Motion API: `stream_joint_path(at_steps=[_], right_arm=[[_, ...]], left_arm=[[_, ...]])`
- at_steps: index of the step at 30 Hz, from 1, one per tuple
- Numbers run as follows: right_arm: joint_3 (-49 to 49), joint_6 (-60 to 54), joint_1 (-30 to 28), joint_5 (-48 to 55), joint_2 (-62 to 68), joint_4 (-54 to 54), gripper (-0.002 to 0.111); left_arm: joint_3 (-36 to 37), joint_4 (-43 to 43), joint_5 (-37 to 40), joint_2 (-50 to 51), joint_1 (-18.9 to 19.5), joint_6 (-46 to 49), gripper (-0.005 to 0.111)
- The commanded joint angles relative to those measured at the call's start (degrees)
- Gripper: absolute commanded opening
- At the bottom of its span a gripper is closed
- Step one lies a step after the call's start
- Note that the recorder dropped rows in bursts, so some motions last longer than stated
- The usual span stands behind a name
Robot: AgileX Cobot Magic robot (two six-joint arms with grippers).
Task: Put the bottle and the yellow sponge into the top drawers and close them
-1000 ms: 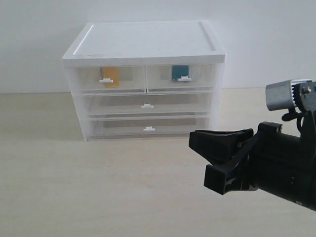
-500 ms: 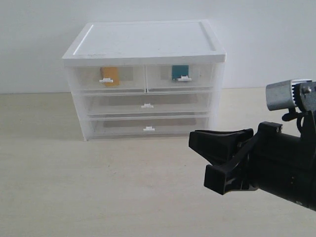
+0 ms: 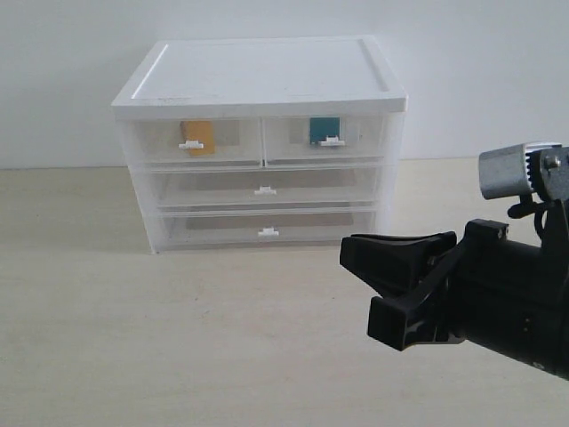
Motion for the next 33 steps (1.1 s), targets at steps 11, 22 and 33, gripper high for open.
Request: stream_joint_path(at_steps=[11, 22, 33], right_arm=[[0.2, -0.2, 0.0, -0.4, -0.4, -0.2, 0.0], [0.2, -9.1, 0.0, 0.6, -0.4, 3.5, 0.0], [4.6, -6.7, -9.1, 24.5, -28.8, 4.2, 0.0]], left_arm=[[0.2, 0.1, 0.1, -0.1, 0.2, -0.5, 0.004], [0.2, 0.1, 0.1, -0.1, 0.2, -0.5, 0.004], [0.2, 0.1, 0.1, -0.1, 0.2, -0.5, 0.004]])
